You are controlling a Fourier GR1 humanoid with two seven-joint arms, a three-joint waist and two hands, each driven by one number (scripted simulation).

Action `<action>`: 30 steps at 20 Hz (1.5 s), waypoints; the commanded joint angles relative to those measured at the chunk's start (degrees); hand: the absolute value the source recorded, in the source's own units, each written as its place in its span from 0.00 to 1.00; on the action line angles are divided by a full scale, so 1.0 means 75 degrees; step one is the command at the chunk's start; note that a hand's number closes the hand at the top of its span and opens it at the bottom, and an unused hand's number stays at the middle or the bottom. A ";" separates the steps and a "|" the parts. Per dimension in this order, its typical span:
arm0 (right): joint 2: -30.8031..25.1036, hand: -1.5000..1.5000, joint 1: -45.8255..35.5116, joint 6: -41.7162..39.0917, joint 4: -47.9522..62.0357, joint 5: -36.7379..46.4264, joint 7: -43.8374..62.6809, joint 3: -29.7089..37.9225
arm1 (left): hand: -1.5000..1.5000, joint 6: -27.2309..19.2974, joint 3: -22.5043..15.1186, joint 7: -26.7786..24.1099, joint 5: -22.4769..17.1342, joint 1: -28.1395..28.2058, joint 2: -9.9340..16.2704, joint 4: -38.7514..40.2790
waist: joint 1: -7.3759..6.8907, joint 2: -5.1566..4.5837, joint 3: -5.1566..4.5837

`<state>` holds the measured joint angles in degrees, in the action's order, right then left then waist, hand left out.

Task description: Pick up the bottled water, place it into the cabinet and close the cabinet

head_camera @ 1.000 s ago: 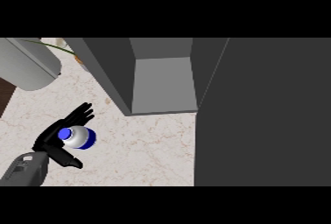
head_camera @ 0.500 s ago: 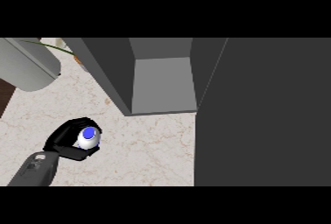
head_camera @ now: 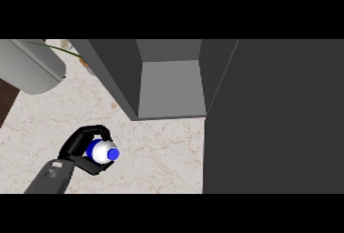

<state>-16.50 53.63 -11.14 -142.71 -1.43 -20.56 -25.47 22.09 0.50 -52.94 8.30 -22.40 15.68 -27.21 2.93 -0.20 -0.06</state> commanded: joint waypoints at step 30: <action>-0.0701 0.00 0.0758 -0.0061 -0.0402 -0.0811 -0.0702 0.0878 | 1.00 -0.6032 -0.3396 0.3496 -0.4130 -0.0852 -0.2089 -0.3225 | -0.0136 0.0022 0.0006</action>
<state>-20.50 59.18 -10.19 -142.58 -1.92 -26.51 -21.72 -16.98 -20.51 -30.31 -17.60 -24.92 0.14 -50.97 1.65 0.18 0.00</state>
